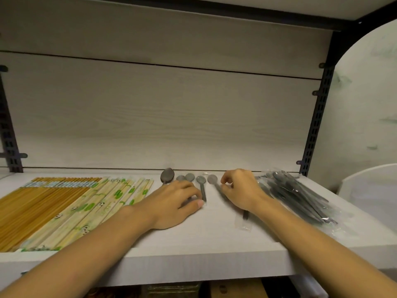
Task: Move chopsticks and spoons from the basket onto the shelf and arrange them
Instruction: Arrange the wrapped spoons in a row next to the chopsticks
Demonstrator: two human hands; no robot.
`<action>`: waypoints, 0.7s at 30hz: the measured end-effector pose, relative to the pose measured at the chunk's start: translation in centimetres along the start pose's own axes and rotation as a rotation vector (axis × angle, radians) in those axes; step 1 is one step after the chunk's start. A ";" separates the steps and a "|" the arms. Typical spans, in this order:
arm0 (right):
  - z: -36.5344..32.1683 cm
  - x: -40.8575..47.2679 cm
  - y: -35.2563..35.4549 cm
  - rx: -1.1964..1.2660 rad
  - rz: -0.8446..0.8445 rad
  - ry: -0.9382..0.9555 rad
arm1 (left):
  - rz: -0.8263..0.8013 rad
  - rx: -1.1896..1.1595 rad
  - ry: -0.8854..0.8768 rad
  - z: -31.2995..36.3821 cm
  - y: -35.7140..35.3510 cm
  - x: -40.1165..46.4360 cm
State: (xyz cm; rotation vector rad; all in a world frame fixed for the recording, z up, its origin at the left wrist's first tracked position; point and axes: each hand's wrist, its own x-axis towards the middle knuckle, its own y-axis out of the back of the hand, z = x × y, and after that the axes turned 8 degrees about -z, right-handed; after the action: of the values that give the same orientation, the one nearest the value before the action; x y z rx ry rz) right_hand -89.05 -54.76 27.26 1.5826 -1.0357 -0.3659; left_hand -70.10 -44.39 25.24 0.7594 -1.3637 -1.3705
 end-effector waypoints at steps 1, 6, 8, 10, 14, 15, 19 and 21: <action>0.2 0.0 0.0 -0.013 0.000 0.022 | 0.007 0.009 0.013 0.1 0.1 -0.1; 1.0 0.3 -0.4 0.007 -0.099 0.100 | -0.017 -0.017 0.065 0.0 0.2 -0.3; 1.2 0.5 -0.9 -0.004 -0.179 0.079 | -0.019 -0.023 0.066 -0.2 0.0 -0.3; 1.3 0.5 -1.1 -0.027 -0.196 0.061 | -0.012 -0.020 0.066 -0.3 -0.1 -0.3; 1.0 0.3 -1.3 -0.072 -0.244 0.116 | -0.002 0.027 0.049 -0.2 0.0 -0.3; 0.9 0.1 -1.3 -0.075 -0.255 0.130 | -0.006 0.021 0.022 0.0 0.0 -0.3; 0.6 -0.3 -1.1 -0.016 -0.213 0.159 | -0.082 0.003 -0.037 1.2 0.3 -0.3; 0.6 -0.3 -1.1 0.003 -0.183 0.165 | -0.098 0.016 -0.030 1.4 0.4 -0.3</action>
State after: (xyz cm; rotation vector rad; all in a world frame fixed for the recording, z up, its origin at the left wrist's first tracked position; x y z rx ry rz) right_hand -89.20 -54.98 26.04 1.6856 -0.7688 -0.3511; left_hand -71.21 -43.63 25.82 0.8283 -1.3785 -1.4538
